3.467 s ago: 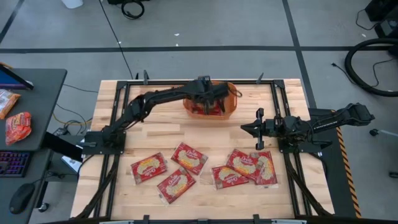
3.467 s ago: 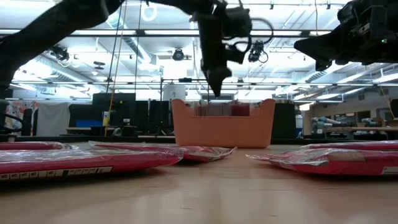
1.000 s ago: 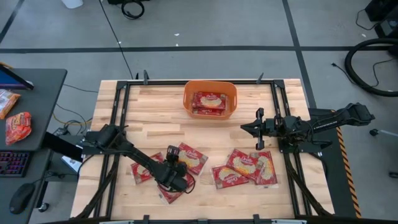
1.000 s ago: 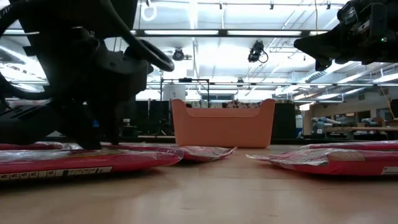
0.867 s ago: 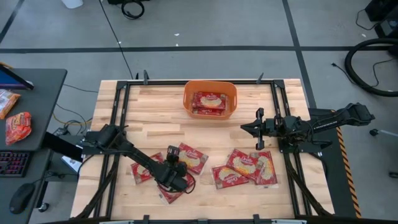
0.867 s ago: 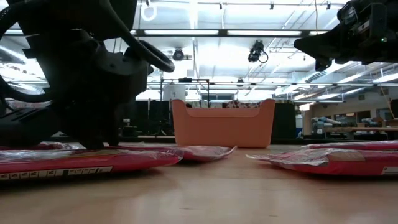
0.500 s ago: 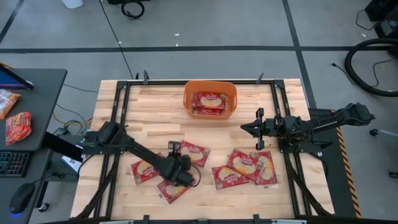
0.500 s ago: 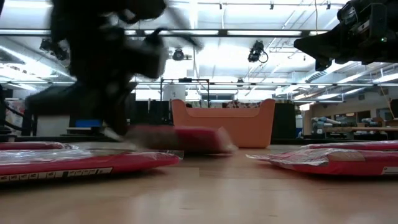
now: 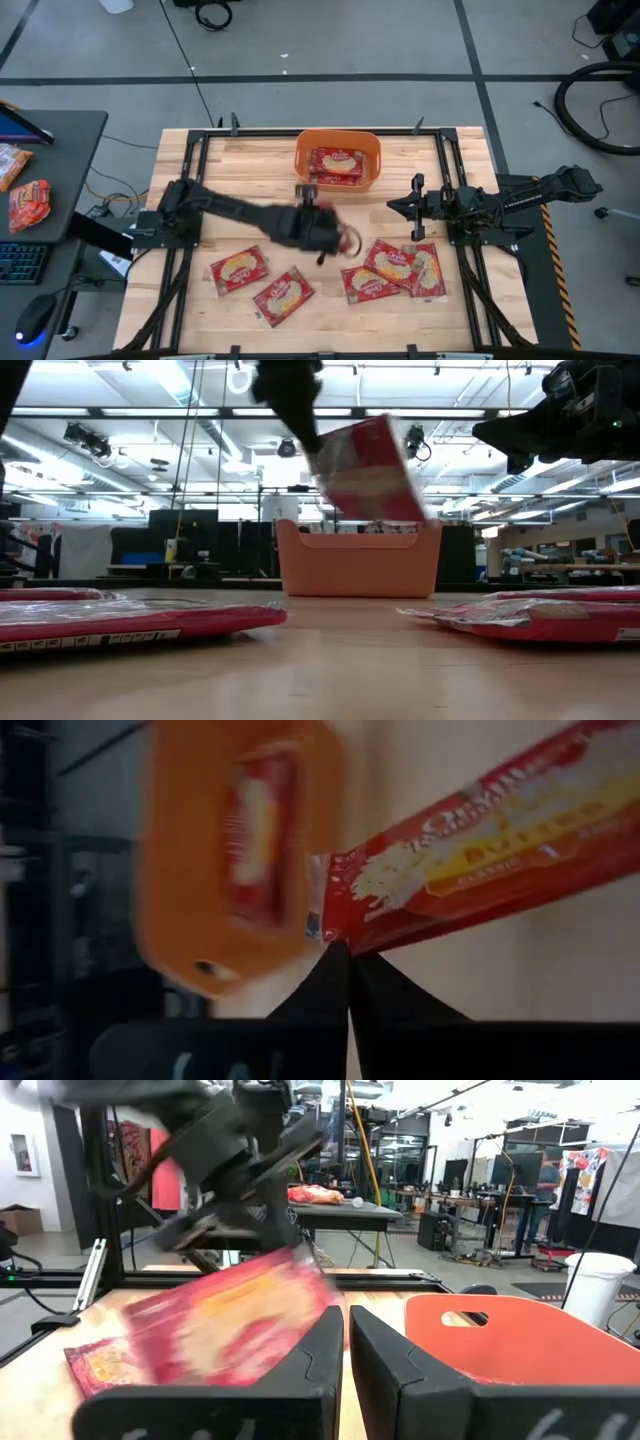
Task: Sort popcorn bags into baskets
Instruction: Put the red popcorn bag into the orange bin
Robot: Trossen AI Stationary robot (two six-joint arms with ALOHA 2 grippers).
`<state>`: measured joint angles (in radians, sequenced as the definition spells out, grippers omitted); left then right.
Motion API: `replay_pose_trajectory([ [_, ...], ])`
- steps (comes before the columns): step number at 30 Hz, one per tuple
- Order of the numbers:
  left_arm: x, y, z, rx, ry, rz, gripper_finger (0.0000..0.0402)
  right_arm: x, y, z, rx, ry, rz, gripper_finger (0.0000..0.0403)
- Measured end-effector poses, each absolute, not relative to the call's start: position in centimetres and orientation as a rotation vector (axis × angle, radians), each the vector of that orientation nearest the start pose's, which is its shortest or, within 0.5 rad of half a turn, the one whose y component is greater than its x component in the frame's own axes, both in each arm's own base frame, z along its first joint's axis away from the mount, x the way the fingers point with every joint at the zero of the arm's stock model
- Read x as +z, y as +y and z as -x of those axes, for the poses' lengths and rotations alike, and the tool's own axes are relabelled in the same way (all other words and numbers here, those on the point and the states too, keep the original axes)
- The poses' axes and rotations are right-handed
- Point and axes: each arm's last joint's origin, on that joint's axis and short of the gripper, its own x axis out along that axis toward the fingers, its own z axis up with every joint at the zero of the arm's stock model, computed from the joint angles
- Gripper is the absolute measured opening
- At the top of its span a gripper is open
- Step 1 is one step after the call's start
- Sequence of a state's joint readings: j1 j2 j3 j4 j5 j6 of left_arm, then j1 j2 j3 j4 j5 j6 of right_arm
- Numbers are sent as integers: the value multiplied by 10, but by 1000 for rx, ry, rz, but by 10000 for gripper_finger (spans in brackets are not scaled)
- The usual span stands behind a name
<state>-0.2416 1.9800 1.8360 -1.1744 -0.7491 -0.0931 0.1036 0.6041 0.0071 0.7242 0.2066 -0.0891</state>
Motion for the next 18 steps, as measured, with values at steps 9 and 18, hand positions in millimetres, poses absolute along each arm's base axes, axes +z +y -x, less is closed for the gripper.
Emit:
replay_pose_trajectory([
  [9,297,16,-410,630,1153,-611,2,178,8,-134,-109,-121,71,27],
  [18,301,111,-415,796,1074,-513,1,178,8,-134,-109,-120,81,27],
])
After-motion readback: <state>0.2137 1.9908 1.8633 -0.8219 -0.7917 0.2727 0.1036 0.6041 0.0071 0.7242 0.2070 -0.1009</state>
